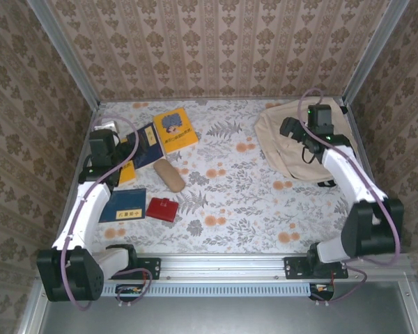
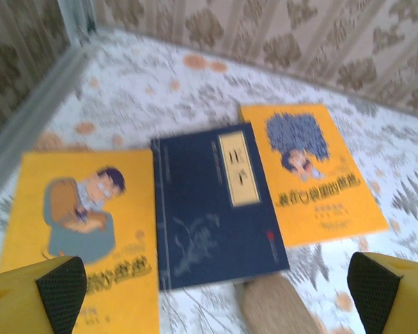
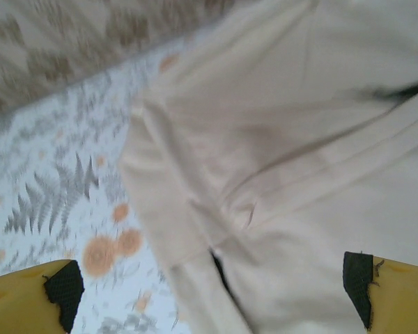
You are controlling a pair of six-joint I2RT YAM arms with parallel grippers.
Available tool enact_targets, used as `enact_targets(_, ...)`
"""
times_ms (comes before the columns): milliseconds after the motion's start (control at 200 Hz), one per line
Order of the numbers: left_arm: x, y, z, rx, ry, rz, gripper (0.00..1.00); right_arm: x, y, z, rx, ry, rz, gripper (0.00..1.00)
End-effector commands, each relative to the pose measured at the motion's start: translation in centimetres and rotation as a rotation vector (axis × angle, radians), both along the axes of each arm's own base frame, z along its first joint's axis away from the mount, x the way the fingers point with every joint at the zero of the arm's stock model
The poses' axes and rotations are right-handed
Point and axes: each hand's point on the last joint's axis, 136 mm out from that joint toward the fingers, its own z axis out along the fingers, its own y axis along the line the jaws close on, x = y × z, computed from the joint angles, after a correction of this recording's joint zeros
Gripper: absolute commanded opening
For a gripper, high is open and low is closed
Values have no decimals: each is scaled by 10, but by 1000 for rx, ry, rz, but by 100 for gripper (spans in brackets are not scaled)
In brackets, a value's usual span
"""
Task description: Pack the student bag
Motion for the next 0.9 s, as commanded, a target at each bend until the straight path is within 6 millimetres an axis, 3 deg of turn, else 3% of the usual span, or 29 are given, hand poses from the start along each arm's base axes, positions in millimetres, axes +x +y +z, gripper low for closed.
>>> enact_targets(0, -19, -27, -20, -123, 142, -100, 100, -4, 27, -42, 153, 206, 63, 100)
enact_targets(110, -19, -37, -21, -160, 140, -137, 100, 12, 36, -67, 206, 283, 60, 96)
enact_targets(320, -21, -43, -27, -170, 180, -149, 100, 18, 41, -112, 236, 389, 39, 94)
enact_targets(440, -22, -47, -32, -177, 198, -158, 100, 12, 46, -137, 231, 491, 43, 93)
enact_targets(555, -21, -58, -34, -193, 207, -185, 100, 5, 59, -149, 224, 533, 64, 92)
enact_targets(715, -19, -74, -38, -201, 228, -211, 100, -19, 98, -155, 233, 593, 108, 92)
enact_targets(895, -17, -100, -44, -199, 259, -253, 100, -56, 176, -146, 360, 599, 189, 93)
